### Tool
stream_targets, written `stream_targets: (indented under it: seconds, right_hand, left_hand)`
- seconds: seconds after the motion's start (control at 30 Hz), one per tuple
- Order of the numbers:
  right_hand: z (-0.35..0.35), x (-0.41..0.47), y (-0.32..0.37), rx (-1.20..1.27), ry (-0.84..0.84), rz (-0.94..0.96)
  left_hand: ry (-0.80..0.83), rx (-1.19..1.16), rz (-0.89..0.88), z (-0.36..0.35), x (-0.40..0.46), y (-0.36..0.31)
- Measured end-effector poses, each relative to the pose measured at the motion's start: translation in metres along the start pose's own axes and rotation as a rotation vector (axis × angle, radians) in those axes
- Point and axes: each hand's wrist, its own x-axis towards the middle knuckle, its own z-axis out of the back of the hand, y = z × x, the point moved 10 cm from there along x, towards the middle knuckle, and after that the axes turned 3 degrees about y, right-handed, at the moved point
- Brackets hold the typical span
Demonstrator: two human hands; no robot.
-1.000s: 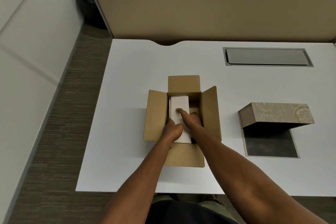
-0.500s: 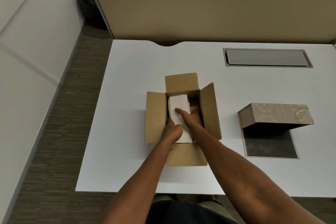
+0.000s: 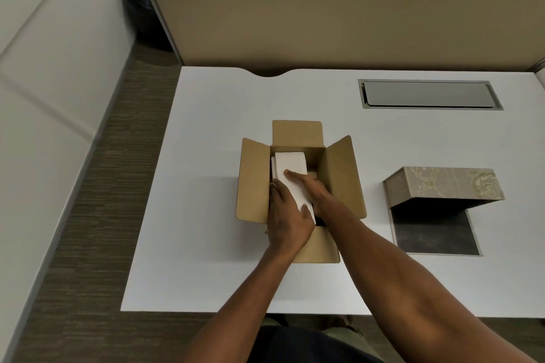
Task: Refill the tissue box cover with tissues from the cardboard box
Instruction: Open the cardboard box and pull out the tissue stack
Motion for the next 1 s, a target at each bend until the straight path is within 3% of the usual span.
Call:
stream_targets:
  seconds: [0.27,0.4,0.7,1.0]
  right_hand:
    - [0.002,-0.004,-0.008,0.004,0.042,-0.015]
    - [0.003,-0.007,-0.011,0.089,0.123,-0.03]
    - [-0.003,-0.013,0.006,0.127,0.194,-0.019]
    - [-0.006,-0.04,0.03,0.087,0.256,0.029]
  left_hand:
    - [-0.244,0.228,-0.154,0.028,-0.018,0.015]
    - [-0.145,0.245,-0.087,0.027,-0.002,0.047]
    - [-0.151,0.115,-0.152,0.03,-0.005,0.056]
    - [-0.159,-0.289,-0.074,0.052,-0.014,0.05]
